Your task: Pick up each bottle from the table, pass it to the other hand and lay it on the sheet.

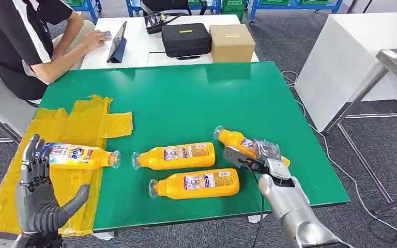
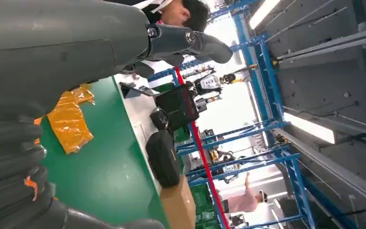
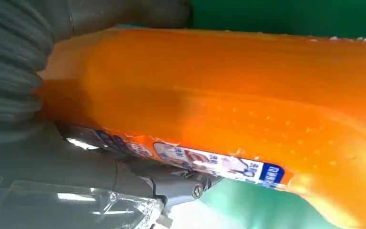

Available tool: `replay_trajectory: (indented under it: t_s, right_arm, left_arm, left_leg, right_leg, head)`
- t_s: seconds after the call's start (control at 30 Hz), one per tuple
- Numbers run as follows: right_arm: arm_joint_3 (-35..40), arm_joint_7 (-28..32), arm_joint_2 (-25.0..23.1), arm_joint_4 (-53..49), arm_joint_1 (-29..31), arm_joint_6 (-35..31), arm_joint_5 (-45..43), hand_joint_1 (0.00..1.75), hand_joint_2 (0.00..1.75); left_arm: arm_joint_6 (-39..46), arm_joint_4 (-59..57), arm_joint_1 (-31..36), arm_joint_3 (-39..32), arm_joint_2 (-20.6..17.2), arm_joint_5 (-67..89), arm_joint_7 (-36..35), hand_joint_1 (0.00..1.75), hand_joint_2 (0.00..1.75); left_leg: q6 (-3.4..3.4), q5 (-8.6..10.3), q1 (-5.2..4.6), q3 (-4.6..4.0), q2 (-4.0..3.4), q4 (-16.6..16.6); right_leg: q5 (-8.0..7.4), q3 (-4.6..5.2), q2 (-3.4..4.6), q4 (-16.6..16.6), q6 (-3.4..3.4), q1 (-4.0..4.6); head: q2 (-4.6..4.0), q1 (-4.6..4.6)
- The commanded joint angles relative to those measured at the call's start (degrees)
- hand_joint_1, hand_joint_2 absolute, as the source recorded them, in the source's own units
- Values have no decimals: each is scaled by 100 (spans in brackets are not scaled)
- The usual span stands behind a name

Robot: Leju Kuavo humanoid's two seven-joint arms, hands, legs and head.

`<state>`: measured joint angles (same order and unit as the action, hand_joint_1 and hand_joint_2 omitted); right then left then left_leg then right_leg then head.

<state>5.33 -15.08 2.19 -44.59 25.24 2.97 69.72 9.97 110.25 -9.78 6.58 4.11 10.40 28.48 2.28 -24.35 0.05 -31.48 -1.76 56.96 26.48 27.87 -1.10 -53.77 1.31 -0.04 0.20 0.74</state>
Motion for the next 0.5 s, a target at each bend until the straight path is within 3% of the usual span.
replay_trajectory:
  t_s: [0.03,0.1,0.2,0.27,0.37,0.4,0.5]
  right_arm:
    - [-115,9,-54,916,-153,95,-18,169,175]
    - [-108,59,-55,1043,-93,16,-34,173,175]
    - [-125,91,-81,1111,-10,-126,-62,175,175]
    - [-147,61,-103,1045,0,-254,-64,175,175]
    - [-309,24,-203,647,-103,-888,-83,175,175]
    - [-381,83,-272,342,-180,-1098,-131,175,175]
    - [-445,632,-470,-687,-451,-1915,-489,175,175]
  left_arm:
    - [-20,-386,154,-164,-15,-24,-30,0,175]
    - [-1,-394,154,-172,-5,-26,-31,0,175]
    - [9,-430,190,-194,-12,-56,-50,0,175]
    - [-1,-429,201,-208,3,-66,-60,0,175]
    - [5,-392,153,-262,71,-29,-75,0,175]
    - [9,-330,90,-279,97,19,-84,0,175]
    - [-20,-254,-30,-349,169,143,-163,0,175]
  left_leg:
    - [-15,24,-1,-81,19,11]
    - [-10,10,-1,-40,9,6]
    - [-21,26,-2,-78,27,-2]
    - [-18,-1,-1,-31,3,10]
    - [-26,22,-2,-85,22,3]
    - [-24,7,-1,-60,10,12]
    - [-27,24,-5,-93,21,-2]
  right_leg:
    - [-20,80,3,-16,-3,0]
    - [-14,40,4,-10,5,-2]
    - [-27,77,-4,-5,3,-2]
    - [-6,36,9,-14,1,-2]
    - [-23,88,0,-11,1,-2]
    - [-11,65,8,-18,2,-1]
    - [-21,97,5,-11,3,-5]
  head:
    - [-2,0]
    - [-2,0]
    - [0,0]
    - [-2,0]
    - [0,0]
    - [-2,0]
    - [0,0]
